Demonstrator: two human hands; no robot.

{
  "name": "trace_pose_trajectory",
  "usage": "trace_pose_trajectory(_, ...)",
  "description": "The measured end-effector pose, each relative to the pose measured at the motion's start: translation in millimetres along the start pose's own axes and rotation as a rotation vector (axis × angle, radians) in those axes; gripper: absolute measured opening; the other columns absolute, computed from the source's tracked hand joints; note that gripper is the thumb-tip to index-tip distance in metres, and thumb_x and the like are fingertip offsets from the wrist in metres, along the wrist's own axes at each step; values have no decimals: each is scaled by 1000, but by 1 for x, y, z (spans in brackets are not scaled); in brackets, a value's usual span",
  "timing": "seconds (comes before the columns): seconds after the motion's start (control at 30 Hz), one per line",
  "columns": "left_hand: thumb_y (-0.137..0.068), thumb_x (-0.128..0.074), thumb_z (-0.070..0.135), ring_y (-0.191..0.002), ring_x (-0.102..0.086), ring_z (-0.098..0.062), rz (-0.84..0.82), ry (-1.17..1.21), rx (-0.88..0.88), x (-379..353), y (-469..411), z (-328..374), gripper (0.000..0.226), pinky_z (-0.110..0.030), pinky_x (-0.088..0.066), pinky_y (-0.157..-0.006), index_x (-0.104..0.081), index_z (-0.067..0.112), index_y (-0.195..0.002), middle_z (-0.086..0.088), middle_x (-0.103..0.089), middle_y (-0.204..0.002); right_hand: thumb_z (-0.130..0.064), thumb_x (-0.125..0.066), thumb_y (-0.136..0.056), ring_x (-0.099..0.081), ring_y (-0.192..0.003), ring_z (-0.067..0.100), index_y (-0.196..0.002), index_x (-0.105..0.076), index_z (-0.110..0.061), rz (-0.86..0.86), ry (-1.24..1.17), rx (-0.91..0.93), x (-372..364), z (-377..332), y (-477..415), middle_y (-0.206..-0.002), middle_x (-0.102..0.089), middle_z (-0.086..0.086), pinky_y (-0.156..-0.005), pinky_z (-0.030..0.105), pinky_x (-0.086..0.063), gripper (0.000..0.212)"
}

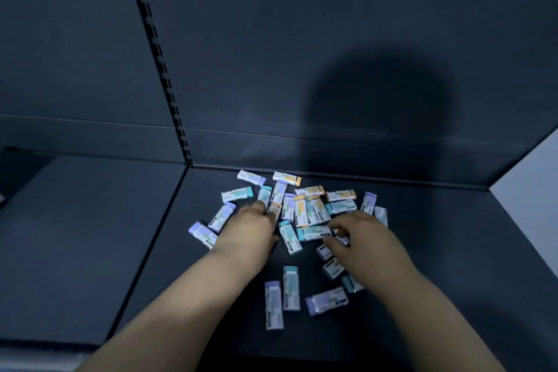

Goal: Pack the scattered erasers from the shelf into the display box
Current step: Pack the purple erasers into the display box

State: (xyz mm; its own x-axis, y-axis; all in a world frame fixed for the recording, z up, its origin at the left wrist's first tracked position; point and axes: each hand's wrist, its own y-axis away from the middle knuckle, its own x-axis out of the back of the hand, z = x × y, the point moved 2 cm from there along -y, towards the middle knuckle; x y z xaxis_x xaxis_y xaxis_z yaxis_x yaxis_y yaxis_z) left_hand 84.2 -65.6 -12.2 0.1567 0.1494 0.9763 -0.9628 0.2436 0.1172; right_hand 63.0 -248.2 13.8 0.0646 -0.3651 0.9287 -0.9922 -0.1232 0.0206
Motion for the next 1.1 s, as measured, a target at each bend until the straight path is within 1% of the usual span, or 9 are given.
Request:
trace_pose_trajectory(0.13, -92, -52, 23, -106, -52, -29, 28, 44, 117, -4, -3, 5, 34, -34, -44, -90, -54, 12, -123, -11, -50, -113, -37, -55, -89, -53, -99, 11, -113, -61, -27, -36, -27, 37, 0, 9, -3, -106, -55, -8, -85, 29, -47, 26)
trace_pose_trajectory(0.27, -90, -48, 17, -90, -56, -32, 76, 147, 209, 0, 0, 3, 18, -30, -40, -69, -57, 5, -98, -15, -60, -98, -35, -55, -89, -53, -98, 12, -111, -61, -25, -29, -46, 72, -5, 7, -5, -95, -49, -11, -83, 28, -47, 25)
trace_pose_trajectory(0.37, -87, -48, 17, -86, -59, -32, 99, 224, 215, 2, 7, -2, 19, -30, -43, -66, -56, 14, -104, -13, -66, -92, -37, -54, -90, -52, -103, 13, -112, -61, -24, -41, -48, 97, -6, 2, -8, -104, -56, -7, -86, 29, -46, 26)
trace_pose_trajectory(0.47, -93, -43, 28, -89, -60, -31, 97, 116, 186, 5, 14, -1, 19, -29, -40, -66, -57, 19, -101, -9, -66, -94, -37, -52, -91, -52, -104, 15, -109, -59, -26, -57, -15, 108, -6, -3, -13, -105, -54, -6, -83, 27, -44, 22)
trace_pose_trajectory(0.57, -99, -35, 35, -100, -57, -26, 89, -97, 182, 5, 15, -1, 30, -30, -36, -69, -60, 17, -99, -4, -60, -103, -36, -51, -91, -51, -104, 17, -102, -57, -26, -51, 3, 103, -6, -9, -21, -100, -50, -6, -76, 26, -38, 16)
trace_pose_trajectory(0.67, -95, -42, 28, -108, -51, -22, 86, -149, 156, 7, 14, -6, 22, -30, -34, -72, -61, 20, -104, -1, -53, -111, -35, -49, -92, -48, -113, 19, -123, -51, -23, -65, 34, 104, -10, -14, -30, -118, -52, -2, -86, 28, -41, 33)
trace_pose_trajectory(0.73, -93, -46, 27, -119, -43, -21, 63, -61, 88, 7, 13, -10, 30, -30, -36, -88, -55, 26, -122, 3, -47, -124, -33, -49, -93, -41, -124, 20, -136, -40, -24, -67, 47, 115, -11, -16, -36, -132, -45, 0, -96, 30, -39, 45)
trace_pose_trajectory(0.87, -94, -45, 23, -140, -17, -13, -38, 53, -115, 5, 7, -15, 54, -29, -20, -113, -29, 31, -145, 14, -18, -154, -31, -53, -91, -28, -130, 21, -145, -27, -23, -110, 146, 184, -15, -17, -50, -145, -30, -3, -109, 31, -27, 61)
trace_pose_trajectory(1.1, -89, -54, 16, -139, -18, -15, -88, 90, -132, 4, -2, -20, 66, -21, -17, -112, -24, 25, -147, 7, -23, -152, -38, -60, -85, -29, -132, 20, -143, -32, -24, -192, 177, 206, -23, -12, -69, -147, -34, -4, -109, 30, -26, 66)
